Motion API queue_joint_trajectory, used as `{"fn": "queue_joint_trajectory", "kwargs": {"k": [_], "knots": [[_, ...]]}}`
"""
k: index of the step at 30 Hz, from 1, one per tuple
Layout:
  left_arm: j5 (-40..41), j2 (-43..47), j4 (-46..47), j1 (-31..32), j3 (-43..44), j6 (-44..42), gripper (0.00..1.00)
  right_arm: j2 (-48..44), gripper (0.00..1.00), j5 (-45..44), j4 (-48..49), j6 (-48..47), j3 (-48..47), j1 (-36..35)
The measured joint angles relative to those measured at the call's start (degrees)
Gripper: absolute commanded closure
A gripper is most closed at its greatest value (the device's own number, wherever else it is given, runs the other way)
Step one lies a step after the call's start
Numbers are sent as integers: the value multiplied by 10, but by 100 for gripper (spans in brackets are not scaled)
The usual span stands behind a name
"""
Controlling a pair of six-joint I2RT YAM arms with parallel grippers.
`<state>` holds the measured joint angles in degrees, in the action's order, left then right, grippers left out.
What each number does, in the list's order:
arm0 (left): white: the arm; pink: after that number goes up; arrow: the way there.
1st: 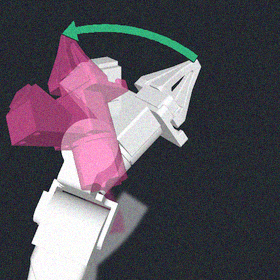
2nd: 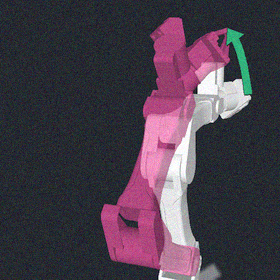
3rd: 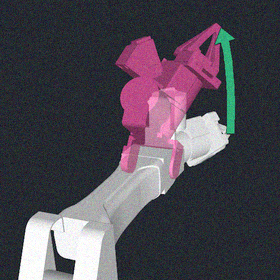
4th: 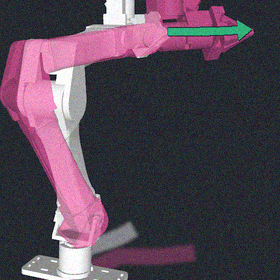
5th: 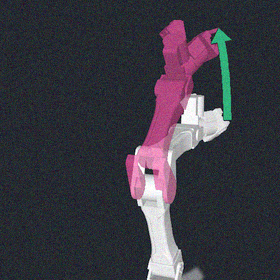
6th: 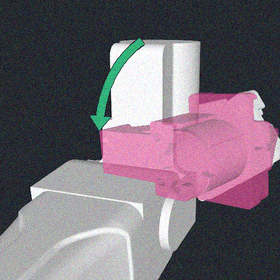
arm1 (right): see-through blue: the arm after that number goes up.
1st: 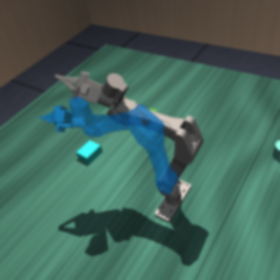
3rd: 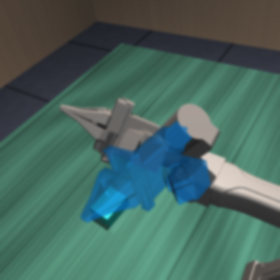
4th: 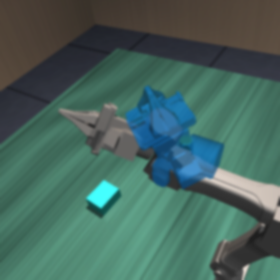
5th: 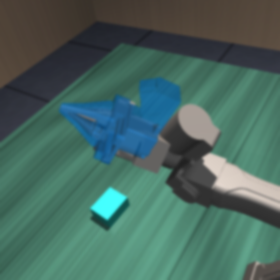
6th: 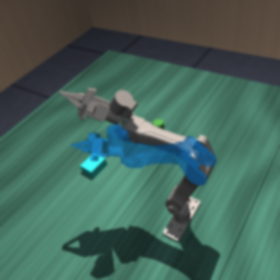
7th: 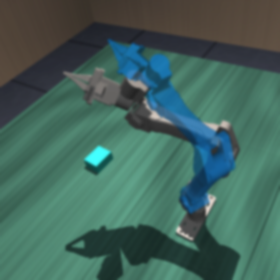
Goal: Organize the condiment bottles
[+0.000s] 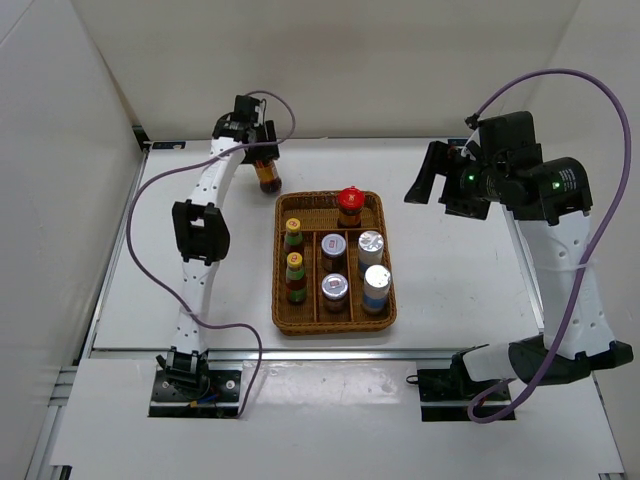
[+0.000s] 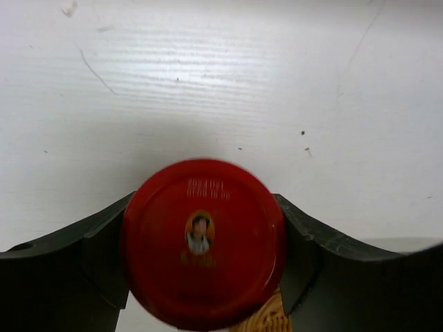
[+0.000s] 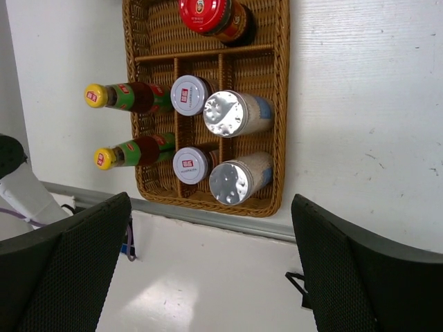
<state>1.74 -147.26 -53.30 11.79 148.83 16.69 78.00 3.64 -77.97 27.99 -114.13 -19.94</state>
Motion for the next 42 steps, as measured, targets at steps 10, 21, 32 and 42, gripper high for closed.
{"fn": "queue_joint_trajectory", "kwargs": {"k": [10, 21, 32, 42], "knots": [[17, 53, 7, 20, 23, -2, 89, 2, 0, 15, 0, -11, 1, 0], [7, 71, -3, 63, 15, -9, 89, 0, 0, 17, 0, -14, 30, 0], [19, 154, -11, 166, -71, -23, 89, -25, 0, 17, 2, -17, 84, 0], [28, 217, -18, 179, -183, -26, 89, -64, 0, 13, 1, -18, 138, 0]]}}
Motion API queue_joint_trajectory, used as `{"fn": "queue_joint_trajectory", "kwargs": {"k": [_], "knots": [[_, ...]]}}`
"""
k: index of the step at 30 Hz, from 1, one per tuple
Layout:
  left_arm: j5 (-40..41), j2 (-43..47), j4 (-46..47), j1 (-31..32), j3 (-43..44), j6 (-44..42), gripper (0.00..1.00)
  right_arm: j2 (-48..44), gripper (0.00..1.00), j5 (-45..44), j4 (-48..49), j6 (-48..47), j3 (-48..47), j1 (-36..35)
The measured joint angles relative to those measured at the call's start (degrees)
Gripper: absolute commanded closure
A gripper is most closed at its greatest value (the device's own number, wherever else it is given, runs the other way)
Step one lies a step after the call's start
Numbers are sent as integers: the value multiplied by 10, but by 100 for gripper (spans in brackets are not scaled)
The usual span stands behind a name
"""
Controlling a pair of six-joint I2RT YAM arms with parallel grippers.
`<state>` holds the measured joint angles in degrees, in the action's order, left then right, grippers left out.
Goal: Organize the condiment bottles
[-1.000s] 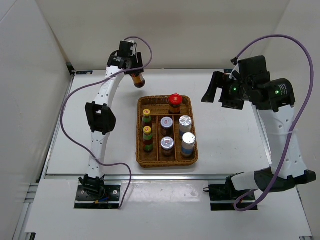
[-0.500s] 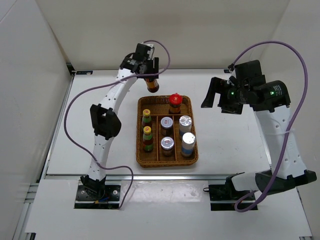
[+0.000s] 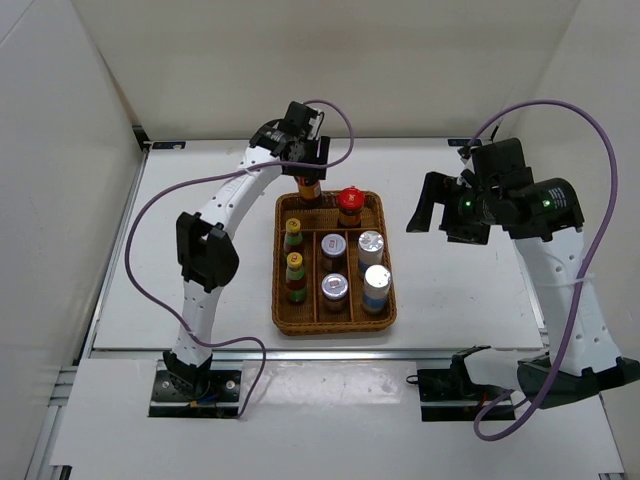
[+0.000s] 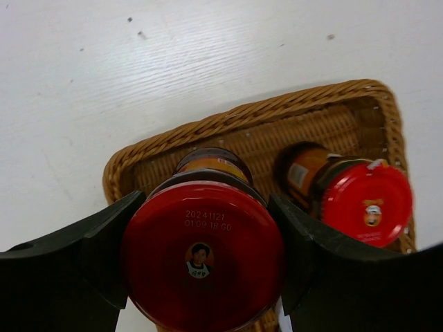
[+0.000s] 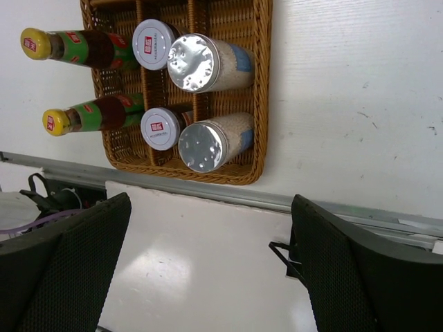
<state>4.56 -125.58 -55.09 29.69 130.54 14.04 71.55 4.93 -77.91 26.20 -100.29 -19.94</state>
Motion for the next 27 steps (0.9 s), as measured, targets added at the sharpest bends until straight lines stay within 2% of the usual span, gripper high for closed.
{"fn": "queue_joint_trajectory", "kwargs": {"k": [12, 15, 19, 21, 24, 26, 27], "knots": [[25, -1, -11, 2, -60, 15, 89, -6, 0, -3, 0, -19, 24, 0], [25, -3, -9, 2, -63, 17, 71, -6, 0, -3, 0, -28, 26, 0], [21, -5, -3, 2, -76, 19, 31, -5, 0, -3, 0, -40, 26, 0], [16, -5, -3, 2, -85, 23, 29, -2, 0, -4, 0, -46, 25, 0], [12, -7, -5, 1, -99, 28, 20, 8, 0, -7, 0, -57, 14, 0], [6, -8, -8, 1, -103, 31, 0, 17, 0, -9, -1, -65, -2, 0], [5, -8, -8, 2, -103, 31, 0, 23, 0, -9, -1, -70, -10, 0]]}}
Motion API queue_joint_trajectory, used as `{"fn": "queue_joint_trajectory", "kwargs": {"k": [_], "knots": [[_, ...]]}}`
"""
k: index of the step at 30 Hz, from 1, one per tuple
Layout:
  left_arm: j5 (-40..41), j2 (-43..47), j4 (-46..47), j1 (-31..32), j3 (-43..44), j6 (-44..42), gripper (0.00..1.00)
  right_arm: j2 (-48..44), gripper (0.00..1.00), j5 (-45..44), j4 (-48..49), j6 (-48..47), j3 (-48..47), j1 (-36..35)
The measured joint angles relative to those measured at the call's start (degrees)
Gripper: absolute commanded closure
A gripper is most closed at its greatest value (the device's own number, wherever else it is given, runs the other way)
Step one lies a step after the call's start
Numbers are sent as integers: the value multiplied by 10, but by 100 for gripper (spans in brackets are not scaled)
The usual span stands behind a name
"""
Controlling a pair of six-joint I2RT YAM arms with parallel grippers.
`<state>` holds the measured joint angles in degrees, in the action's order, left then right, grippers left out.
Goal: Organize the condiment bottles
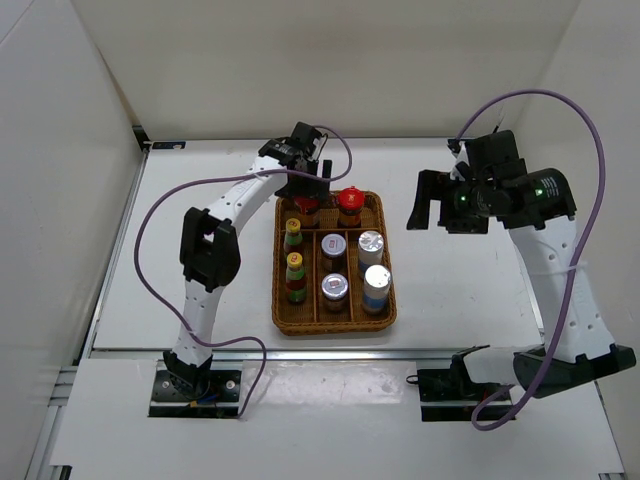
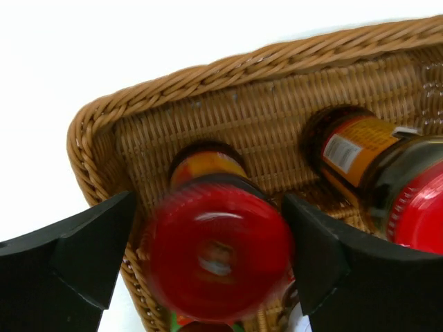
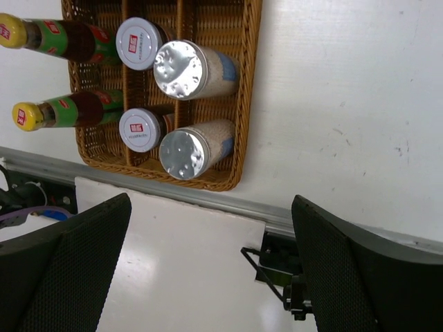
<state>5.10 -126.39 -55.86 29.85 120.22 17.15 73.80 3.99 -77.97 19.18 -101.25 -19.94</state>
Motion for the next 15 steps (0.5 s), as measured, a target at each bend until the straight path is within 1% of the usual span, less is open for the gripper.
{"fn": "queue_joint_trajectory", "kwargs": {"k": [9, 11, 15], "knots": [[4, 0, 4, 0, 16, 0, 0, 35, 0, -20, 1, -37, -29, 0], [22, 0, -2, 0, 41, -12, 0, 38, 0, -34, 0, -37, -34, 0], [82, 2, 0, -3, 123, -56, 0, 52, 0, -87, 0, -23, -65, 0]]}}
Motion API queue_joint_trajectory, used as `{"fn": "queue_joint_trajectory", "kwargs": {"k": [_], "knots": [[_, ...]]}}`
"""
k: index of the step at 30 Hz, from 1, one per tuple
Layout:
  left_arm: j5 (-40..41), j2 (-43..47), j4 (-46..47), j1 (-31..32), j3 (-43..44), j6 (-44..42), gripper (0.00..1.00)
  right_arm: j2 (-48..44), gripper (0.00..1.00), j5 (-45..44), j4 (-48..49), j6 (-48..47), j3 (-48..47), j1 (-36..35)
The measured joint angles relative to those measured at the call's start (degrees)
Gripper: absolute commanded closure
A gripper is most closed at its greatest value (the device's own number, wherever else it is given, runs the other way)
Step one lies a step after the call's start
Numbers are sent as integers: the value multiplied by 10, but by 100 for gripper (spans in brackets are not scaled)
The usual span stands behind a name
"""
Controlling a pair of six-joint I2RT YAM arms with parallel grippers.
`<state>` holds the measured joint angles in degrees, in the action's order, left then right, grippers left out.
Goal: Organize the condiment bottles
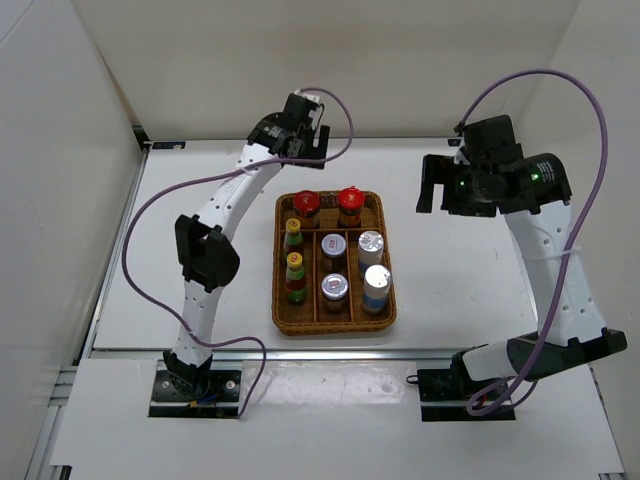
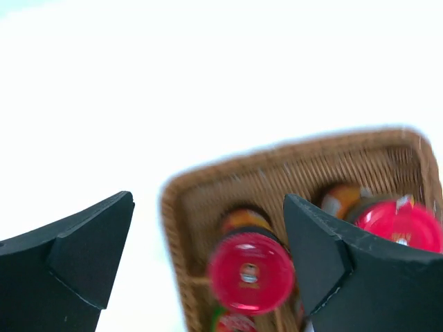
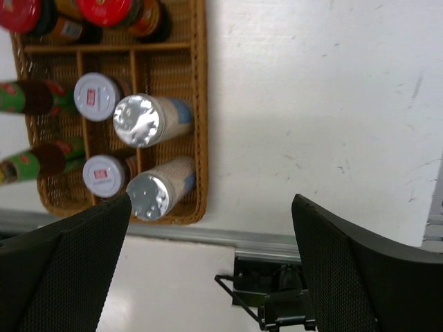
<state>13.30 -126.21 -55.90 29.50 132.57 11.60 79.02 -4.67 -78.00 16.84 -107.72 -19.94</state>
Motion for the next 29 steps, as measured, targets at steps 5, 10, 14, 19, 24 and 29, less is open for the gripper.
{"fn": "queue_joint_trajectory", "kwargs": {"k": [5, 10, 14, 19, 24, 29], "knots": [[71, 57, 9, -21, 33, -40, 0, 7, 0, -75, 1, 26, -28, 0], [122, 188, 5, -93, -22, -35, 0, 9, 0, -169, 1, 60, -27, 0], [141, 312, 3, -164, -112, -3, 0, 11, 0, -216, 0, 79, -23, 1], [143, 506, 72, -198, -370, 46, 0, 17, 0, -219, 1, 91, -19, 4], [136, 636, 117, -196, -567, 56, 0, 25, 0, -206, 1, 91, -18, 4], [114, 685, 148, -196, -659, 42, 0, 30, 0, -201, 1, 89, -18, 4]]}}
